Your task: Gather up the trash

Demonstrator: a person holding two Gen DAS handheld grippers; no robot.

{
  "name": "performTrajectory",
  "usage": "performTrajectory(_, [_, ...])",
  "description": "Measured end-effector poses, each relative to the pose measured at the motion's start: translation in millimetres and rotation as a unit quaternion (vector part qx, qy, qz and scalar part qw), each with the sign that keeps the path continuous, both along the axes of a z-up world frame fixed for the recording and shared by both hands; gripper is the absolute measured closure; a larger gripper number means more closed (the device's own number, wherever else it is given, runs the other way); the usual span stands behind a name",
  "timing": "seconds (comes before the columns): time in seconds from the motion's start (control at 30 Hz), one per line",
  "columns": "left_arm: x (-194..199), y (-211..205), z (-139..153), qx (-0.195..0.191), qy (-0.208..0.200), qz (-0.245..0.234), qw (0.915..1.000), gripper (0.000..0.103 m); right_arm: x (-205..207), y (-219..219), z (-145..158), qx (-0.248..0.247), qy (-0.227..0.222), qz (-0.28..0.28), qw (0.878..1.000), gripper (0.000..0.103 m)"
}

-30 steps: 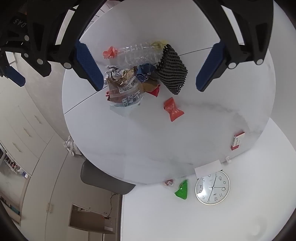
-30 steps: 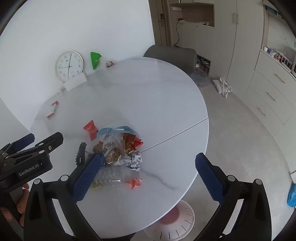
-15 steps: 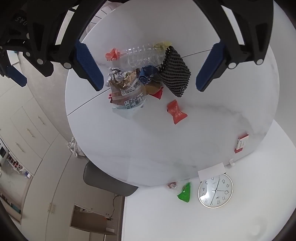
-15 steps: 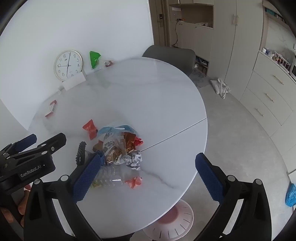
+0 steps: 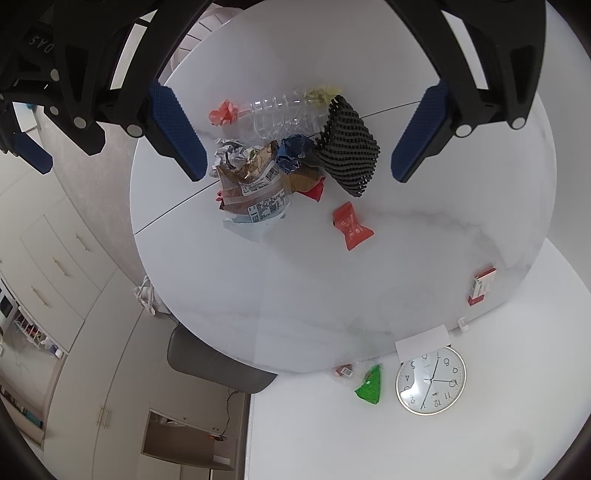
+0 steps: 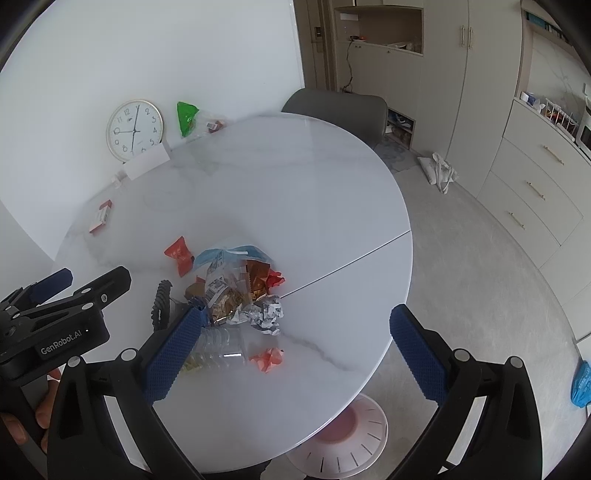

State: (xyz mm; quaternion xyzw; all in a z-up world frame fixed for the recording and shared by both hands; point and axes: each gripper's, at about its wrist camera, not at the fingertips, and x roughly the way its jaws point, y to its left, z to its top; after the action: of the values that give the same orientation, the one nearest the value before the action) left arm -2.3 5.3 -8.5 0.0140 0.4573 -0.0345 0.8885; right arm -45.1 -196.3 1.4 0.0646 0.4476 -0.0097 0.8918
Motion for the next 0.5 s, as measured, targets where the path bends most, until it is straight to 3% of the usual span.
performTrajectory(0.5, [1.0, 0.3, 1.0, 0.001, 0.001, 0.000, 1.0000, 0.008, 1.6, 0.8, 1.1, 0.001, 0.001, -0.001, 1.000, 0.002])
